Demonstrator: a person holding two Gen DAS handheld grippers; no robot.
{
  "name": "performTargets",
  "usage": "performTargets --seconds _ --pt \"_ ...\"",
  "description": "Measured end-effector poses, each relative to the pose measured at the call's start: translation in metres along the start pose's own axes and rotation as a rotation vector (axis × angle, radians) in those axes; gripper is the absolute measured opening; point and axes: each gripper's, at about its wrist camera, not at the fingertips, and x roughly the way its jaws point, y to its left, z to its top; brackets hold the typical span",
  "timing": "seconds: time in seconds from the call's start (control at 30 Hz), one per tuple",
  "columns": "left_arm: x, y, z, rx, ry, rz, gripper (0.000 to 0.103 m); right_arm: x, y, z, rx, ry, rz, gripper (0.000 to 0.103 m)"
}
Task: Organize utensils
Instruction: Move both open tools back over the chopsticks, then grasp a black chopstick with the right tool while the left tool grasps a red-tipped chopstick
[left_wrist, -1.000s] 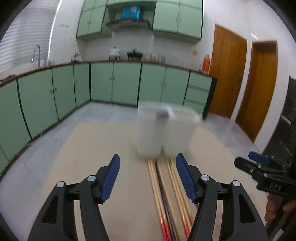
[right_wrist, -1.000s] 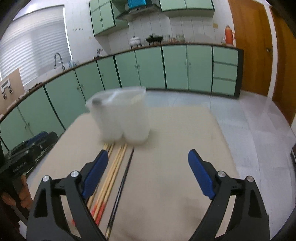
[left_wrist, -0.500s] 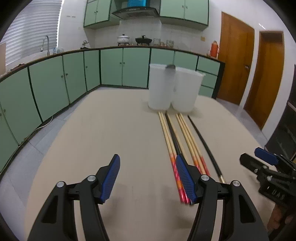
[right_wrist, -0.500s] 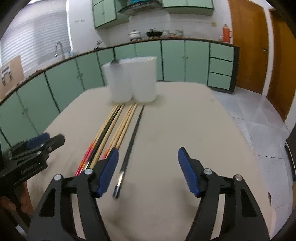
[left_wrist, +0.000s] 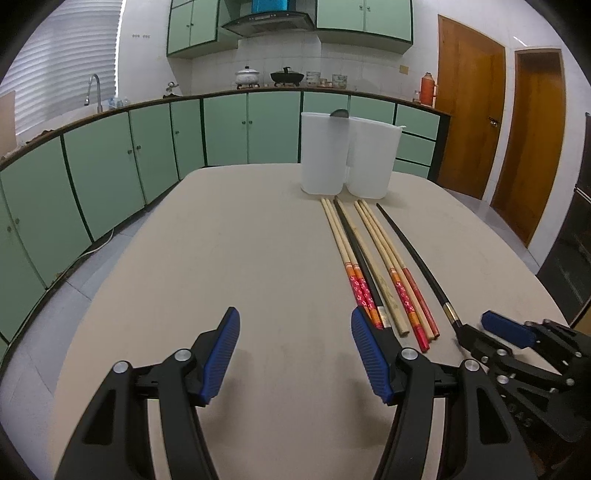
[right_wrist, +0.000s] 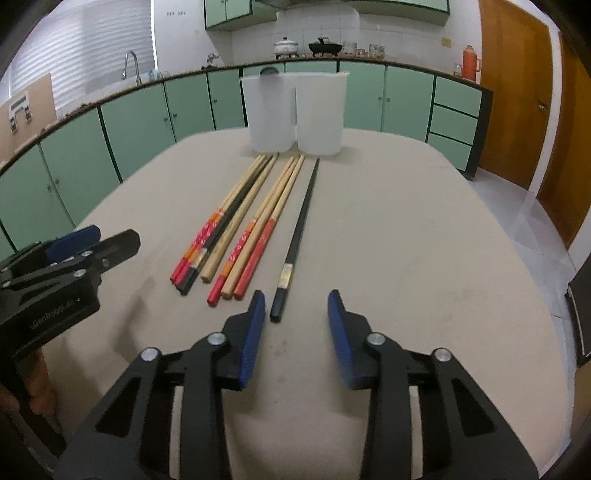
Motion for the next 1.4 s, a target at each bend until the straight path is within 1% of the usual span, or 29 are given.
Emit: performTargets --seconds 0.17,0.23,0.3,0.37,0.43,0.5,0.63,0.83,0.93,1.03,1.1,1.17,1.33,1.4 --pt "0.002 -0.002 0.001 -0.002 0.005 -0.013 0.062 0.005 0.004 0.002 -0.008 0.008 -0.022 0.028" --pt "0.002 -0.002 0.0 -0.006 0.006 -0.019 0.062 0.006 0.003 0.002 -0.009 0.008 -0.017 0.021" --pt "0.003 -0.003 -0.001 -0.006 0.009 -0.024 0.062 0.006 0.005 0.001 -0.026 0.005 -0.007 0.011" --pt "0.004 -0.004 -0.001 0.002 0.017 -0.033 0.062 0.006 0.003 0.002 -0.022 0.007 0.003 0.007" --pt "0.005 -0.007 -0.001 0.011 0.025 -0.042 0.062 0.006 -0.001 0.003 0.0 0.011 0.018 0.007" --pt "0.007 -0.011 -0.003 0.026 0.037 -0.049 0.062 0.004 -0.006 0.003 0.013 0.014 0.015 0.006" --pt "0.015 -0.016 -0.005 0.045 0.073 -0.037 0.062 0.003 -0.021 0.003 0.055 0.017 0.013 0.006" --pt "0.021 -0.02 -0.006 0.065 0.105 -0.043 0.061 0.003 -0.024 0.002 0.061 0.014 0.02 0.006" --pt "0.026 -0.022 -0.006 0.073 0.136 -0.033 0.06 0.003 -0.025 0.002 0.063 0.013 0.026 0.006" --pt "0.026 -0.022 -0.005 0.067 0.135 -0.033 0.059 0.003 -0.026 0.001 0.067 0.013 0.031 0.006" --pt "0.025 -0.02 -0.006 0.059 0.132 -0.018 0.053 0.002 -0.027 0.001 0.068 0.012 0.032 0.006" --pt "0.025 -0.016 -0.006 0.028 0.129 0.003 0.051 0.002 -0.027 0.0 0.068 0.012 0.033 0.006" --pt "0.025 -0.016 -0.006 0.02 0.129 0.006 0.051 0.002 -0.028 0.0 0.07 0.012 0.039 0.006" --pt "0.026 -0.017 -0.005 0.019 0.132 0.0 0.051 0.003 -0.026 0.0 0.065 0.012 0.04 0.009"
